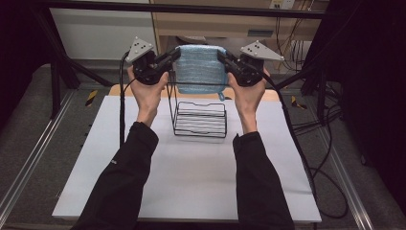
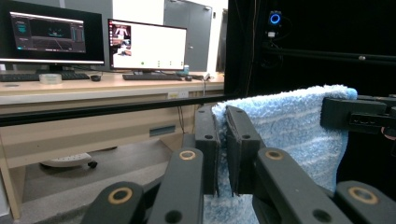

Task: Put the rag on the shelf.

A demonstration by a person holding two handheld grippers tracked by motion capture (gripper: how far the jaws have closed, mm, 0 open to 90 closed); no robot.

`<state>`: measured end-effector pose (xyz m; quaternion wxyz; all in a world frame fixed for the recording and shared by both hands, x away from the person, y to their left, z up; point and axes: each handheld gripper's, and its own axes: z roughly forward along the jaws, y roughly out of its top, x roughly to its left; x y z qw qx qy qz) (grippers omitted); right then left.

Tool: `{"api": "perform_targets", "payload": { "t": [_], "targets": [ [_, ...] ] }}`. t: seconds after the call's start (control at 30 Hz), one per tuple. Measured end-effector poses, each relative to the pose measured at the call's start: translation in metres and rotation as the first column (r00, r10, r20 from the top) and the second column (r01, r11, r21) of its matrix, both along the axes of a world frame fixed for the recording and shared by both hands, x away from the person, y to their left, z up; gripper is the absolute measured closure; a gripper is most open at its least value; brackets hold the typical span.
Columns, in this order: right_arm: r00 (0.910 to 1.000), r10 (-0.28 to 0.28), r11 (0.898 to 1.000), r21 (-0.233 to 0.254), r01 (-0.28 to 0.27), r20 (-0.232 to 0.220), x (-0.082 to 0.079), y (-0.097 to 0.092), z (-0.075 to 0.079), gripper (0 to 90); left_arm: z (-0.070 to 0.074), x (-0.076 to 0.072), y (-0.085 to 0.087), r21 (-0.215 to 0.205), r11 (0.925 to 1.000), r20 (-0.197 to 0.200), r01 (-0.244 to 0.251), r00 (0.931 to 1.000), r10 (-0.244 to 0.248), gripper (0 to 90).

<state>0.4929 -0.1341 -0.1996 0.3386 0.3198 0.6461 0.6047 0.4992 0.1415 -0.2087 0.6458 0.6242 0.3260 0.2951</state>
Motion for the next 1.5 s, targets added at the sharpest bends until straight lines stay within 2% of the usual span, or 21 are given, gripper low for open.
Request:
{"api": "perform_targets", "payload": {
  "t": [0.27,0.53,0.57,0.63,0.83,0.97,1.03,1.17,1.4,1.5],
  "targets": [
    [0.9996,0.004,1.000,-0.003,-0.004,-0.027,-0.002,-0.003,-0.011,80.9,-0.008,-0.001,-0.001,0.024,0.9995,-0.024,0.021,0.9995,-0.021,83.9],
    [0.9991,0.026,1.000,0.004,-0.025,-0.034,-0.010,-0.008,-0.017,80.5,-0.010,-0.009,0.000,0.047,0.9976,-0.024,0.051,0.9985,-0.050,83.8],
    [0.9989,0.028,1.000,0.002,-0.028,-0.037,-0.011,-0.008,-0.018,80.5,-0.010,-0.010,0.002,0.065,0.9967,-0.024,0.049,0.9986,-0.047,83.8],
    [0.9986,0.030,1.000,-0.005,-0.031,-0.042,-0.012,-0.008,-0.019,80.4,-0.011,-0.010,0.002,0.074,0.9960,-0.029,0.050,0.9984,-0.048,83.8],
    [0.9981,0.045,0.999,-0.021,-0.046,-0.042,-0.016,-0.009,-0.021,80.2,-0.014,-0.016,0.004,0.083,0.9940,-0.028,0.071,0.9972,-0.069,83.7],
    [0.9969,0.055,0.998,-0.028,-0.057,-0.056,-0.018,-0.010,-0.023,79.9,-0.017,-0.019,0.005,0.097,0.9918,-0.037,0.083,0.9961,-0.080,83.6],
    [0.9959,0.060,0.998,-0.032,-0.062,-0.068,-0.019,-0.010,-0.024,79.7,-0.018,-0.021,0.005,0.118,0.9893,-0.039,0.086,0.9959,-0.082,83.5],
    [0.9944,0.072,0.996,-0.038,-0.075,-0.077,-0.021,-0.012,-0.027,79.6,-0.020,-0.025,0.006,0.122,0.9876,-0.044,0.098,0.9946,-0.094,83.4],
    [0.9885,0.107,0.992,-0.058,-0.114,-0.107,-0.027,-0.013,-0.029,79.0,-0.023,-0.029,0.011,0.133,0.9823,-0.080,0.132,0.9893,-0.123,82.7],
    [0.9863,0.114,0.989,-0.080,-0.124,-0.119,-0.028,-0.012,-0.031,78.7,-0.026,-0.031,0.012,0.136,0.9807,-0.103,0.140,0.9866,-0.127,82.0]
  ]
}}
